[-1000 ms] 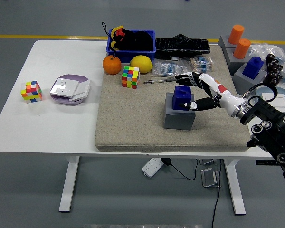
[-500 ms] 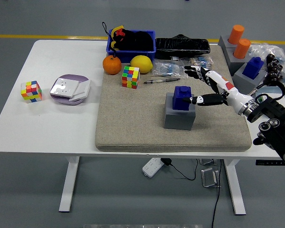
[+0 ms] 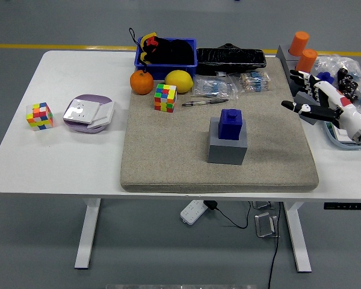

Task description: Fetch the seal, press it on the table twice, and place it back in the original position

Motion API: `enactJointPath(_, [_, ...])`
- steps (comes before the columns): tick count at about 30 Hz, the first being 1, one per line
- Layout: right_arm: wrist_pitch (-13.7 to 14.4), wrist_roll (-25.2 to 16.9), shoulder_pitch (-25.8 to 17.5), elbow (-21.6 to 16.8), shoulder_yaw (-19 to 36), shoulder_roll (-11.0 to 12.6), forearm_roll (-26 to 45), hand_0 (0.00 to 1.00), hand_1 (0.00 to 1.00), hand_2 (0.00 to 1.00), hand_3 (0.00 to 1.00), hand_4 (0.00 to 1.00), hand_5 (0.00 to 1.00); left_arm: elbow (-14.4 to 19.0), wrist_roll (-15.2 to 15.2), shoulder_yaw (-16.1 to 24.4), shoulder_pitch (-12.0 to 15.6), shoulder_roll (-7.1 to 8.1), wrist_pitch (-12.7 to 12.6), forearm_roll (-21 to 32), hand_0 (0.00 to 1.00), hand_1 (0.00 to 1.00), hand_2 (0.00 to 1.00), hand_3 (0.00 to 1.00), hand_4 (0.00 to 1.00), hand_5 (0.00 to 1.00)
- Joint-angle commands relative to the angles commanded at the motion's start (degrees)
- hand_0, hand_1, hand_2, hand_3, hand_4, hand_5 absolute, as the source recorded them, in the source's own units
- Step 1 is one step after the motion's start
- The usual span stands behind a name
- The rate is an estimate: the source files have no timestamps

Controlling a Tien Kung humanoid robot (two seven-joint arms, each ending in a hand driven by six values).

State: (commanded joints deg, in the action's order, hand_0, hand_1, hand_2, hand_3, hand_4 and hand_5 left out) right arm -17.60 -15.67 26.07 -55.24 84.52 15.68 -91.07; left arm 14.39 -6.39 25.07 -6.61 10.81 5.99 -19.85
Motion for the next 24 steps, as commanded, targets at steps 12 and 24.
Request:
enactJointPath(12, [0.3, 1.3, -4.5, -2.2, 7.9, 2.4, 1.9, 0.998, 0.974, 0.971, 0.997, 0.998, 0.45, -0.1, -0.1, 0.3, 0.2, -0.04, -0.2, -0.1, 0.816, 0.817, 0.789, 0.838, 0.802, 0.406])
enactJointPath(24, [0.3, 2.9, -8.7, -4.5, 13.1, 2.9, 3.5, 0.986, 0.938, 0.933, 0.96, 0.998, 0.403, 0.0, -0.1, 0.3, -0.3, 0.25, -0.3, -0.4, 0.816, 0.818, 0.789, 0.838, 0.803, 0.406])
